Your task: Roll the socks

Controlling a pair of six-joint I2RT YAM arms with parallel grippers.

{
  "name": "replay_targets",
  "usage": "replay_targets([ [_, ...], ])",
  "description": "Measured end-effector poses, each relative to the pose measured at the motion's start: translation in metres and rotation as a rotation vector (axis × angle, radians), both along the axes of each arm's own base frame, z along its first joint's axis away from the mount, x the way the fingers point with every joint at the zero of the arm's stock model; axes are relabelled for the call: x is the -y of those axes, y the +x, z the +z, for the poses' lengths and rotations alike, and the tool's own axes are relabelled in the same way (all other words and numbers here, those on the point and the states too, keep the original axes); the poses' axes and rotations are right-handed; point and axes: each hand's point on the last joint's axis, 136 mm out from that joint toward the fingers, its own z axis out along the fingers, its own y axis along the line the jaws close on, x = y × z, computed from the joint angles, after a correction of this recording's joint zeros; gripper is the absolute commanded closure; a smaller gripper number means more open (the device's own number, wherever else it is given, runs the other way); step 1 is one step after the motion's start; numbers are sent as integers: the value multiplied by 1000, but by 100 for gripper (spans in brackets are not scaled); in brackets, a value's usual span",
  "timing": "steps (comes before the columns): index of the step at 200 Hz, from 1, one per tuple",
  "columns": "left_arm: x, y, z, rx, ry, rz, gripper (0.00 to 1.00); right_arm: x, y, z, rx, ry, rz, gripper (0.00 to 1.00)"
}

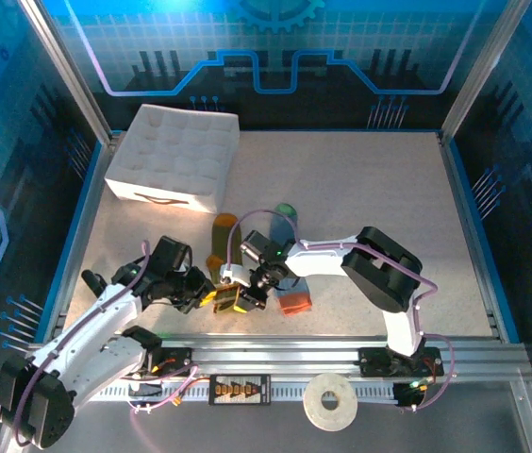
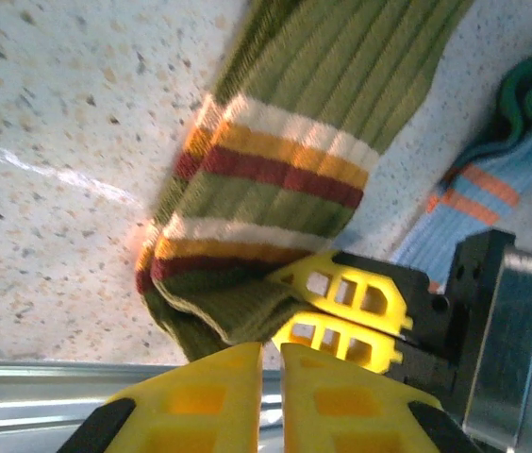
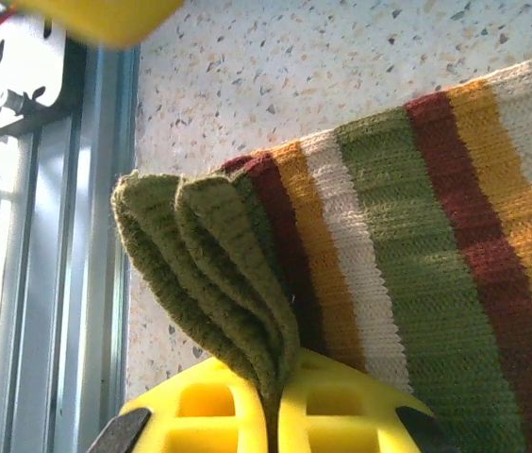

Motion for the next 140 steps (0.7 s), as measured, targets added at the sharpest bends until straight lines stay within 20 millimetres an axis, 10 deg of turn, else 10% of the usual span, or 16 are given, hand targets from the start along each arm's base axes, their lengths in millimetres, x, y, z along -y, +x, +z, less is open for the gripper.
replay_targets([
  [140,22,-7,-15,-46,-67,-47,91,-3,12,1,-126,-12,-85,100],
])
